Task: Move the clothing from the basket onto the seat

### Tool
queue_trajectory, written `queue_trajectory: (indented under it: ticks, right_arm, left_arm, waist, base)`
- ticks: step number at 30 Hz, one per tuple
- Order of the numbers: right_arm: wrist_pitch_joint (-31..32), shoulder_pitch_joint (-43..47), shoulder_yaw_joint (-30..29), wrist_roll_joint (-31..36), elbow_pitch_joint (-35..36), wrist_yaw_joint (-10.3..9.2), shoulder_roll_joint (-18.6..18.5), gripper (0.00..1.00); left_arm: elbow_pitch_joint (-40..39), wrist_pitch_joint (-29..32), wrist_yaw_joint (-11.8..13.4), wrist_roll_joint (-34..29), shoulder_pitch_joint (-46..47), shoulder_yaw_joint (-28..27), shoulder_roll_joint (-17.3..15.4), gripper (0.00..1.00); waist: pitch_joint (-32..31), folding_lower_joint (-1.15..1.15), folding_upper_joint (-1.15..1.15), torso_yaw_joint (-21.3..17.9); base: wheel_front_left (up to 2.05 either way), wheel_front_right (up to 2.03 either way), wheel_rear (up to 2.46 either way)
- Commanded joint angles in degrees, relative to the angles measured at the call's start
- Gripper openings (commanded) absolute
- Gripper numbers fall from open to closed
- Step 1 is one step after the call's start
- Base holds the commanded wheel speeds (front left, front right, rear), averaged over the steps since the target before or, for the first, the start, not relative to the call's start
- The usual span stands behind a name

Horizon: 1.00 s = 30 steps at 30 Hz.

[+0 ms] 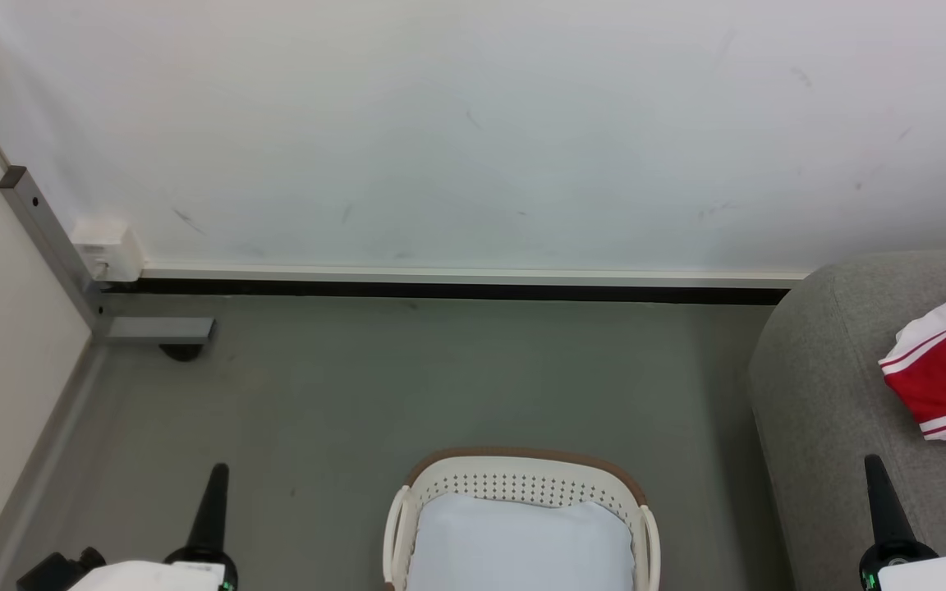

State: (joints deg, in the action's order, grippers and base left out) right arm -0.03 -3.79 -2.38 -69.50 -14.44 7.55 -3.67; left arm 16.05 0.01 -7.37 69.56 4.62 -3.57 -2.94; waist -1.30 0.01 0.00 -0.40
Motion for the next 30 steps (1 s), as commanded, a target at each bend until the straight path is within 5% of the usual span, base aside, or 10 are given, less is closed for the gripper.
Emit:
queue_trajectory:
  ticks: [1, 30]
  right_arm:
    - [0.3, -1.5, -0.5, -1.5, 0.7, -0.06, -0.1, 0.0]
    - [4.1, -2.2, -2.8, -14.6, 0.7, -0.09, 0.4, 0.0]
  left_arm:
    - [-0.8, 0.5, -0.1, 1.4, 1.2, -0.5, -0.3, 0.0]
    - [-1.6, 4.2, -0.2, 14.4, 1.6, -2.1, -0.1, 0.0]
  waist:
    - [0.0, -0.01, 0.0, 0.0]
    - [0.8, -0.01, 0.0, 0.2]
  base:
    - [0.0, 0.0, 0.0]
    - [0.0, 0.0, 0.0]
